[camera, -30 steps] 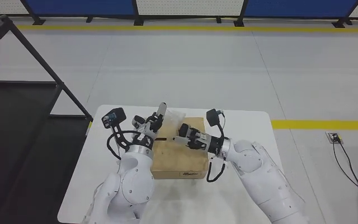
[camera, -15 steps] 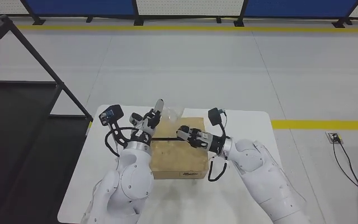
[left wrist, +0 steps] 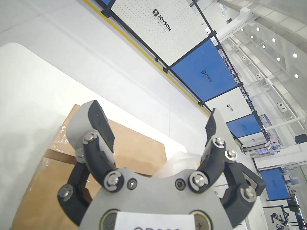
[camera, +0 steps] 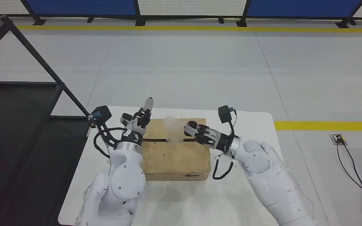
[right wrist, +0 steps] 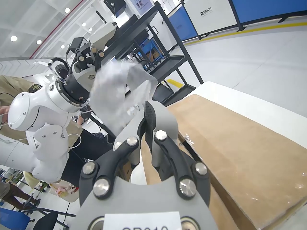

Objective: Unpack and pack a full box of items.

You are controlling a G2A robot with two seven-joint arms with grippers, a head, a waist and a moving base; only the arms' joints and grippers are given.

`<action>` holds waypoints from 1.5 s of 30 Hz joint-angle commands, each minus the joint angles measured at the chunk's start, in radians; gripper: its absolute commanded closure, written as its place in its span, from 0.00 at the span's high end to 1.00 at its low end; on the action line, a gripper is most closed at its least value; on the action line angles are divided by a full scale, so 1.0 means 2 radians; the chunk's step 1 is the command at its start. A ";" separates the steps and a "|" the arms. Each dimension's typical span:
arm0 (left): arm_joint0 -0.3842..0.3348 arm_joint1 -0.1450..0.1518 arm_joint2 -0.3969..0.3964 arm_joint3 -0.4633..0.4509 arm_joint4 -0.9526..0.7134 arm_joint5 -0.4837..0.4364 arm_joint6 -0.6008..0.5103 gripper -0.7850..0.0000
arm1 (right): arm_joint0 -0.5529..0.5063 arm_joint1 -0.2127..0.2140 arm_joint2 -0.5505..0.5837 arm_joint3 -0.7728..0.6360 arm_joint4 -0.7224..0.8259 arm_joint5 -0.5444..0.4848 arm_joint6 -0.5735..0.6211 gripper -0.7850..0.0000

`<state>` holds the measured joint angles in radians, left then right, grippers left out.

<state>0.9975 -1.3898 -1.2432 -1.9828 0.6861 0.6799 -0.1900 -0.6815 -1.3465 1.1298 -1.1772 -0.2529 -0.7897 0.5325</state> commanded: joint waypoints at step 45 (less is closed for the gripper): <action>0.115 0.013 -0.092 -0.033 -0.162 -0.133 -0.219 1.00 | -0.017 -0.014 -0.036 -0.089 -0.062 0.152 -0.121 0.00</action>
<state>1.2282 -1.3632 -1.4258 -2.0487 0.3550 0.4132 -0.6297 -0.7162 -1.3733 1.0589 -1.3573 -0.3776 -0.4867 0.2917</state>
